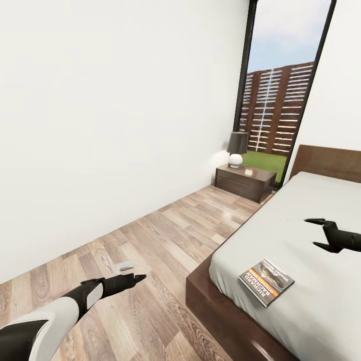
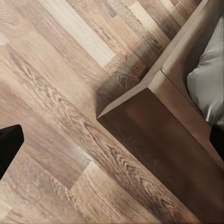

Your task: In the bedroom, move the book from the bed onto either nightstand, and place the two sandals side by side next to the bed.

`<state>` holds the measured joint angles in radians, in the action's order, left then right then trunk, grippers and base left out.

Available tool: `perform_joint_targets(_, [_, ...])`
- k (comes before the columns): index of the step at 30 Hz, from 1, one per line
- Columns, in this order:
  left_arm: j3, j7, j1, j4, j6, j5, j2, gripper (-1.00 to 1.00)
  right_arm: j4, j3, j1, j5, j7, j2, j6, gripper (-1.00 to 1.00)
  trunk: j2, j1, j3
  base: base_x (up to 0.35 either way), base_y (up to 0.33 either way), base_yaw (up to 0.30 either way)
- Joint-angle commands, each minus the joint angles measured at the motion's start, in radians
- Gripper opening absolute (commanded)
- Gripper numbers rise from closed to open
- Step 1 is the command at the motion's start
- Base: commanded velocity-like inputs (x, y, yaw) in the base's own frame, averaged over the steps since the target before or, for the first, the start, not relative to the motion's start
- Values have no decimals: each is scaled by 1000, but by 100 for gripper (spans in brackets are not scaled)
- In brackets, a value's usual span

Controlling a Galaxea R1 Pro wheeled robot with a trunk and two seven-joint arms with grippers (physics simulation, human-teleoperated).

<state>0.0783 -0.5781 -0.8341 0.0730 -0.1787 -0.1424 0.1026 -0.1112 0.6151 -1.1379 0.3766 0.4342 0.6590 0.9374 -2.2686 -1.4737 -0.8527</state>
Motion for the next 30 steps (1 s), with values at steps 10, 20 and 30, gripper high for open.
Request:
perform_joint_targets(10, [9, -9, 0, -16, -7, -6, -40, 100, 5, 1, 53, -104, 151, 10, -46, 100, 0, 0, -1, 0, 0, -15])
perform_joint_targets(20, [9, -9, 0, -28, -5, -5, -69, 100, 41, 1, 86, -117, 218, 10, -146, 100, 0, 0, -1, 0, 0, -190])
perform_joint_targets(30, [9, -6, 0, -41, -2, -3, -102, 100, 52, 2, 103, -118, 266, 15, -179, 100, 0, 0, -1, 0, 0, -222])
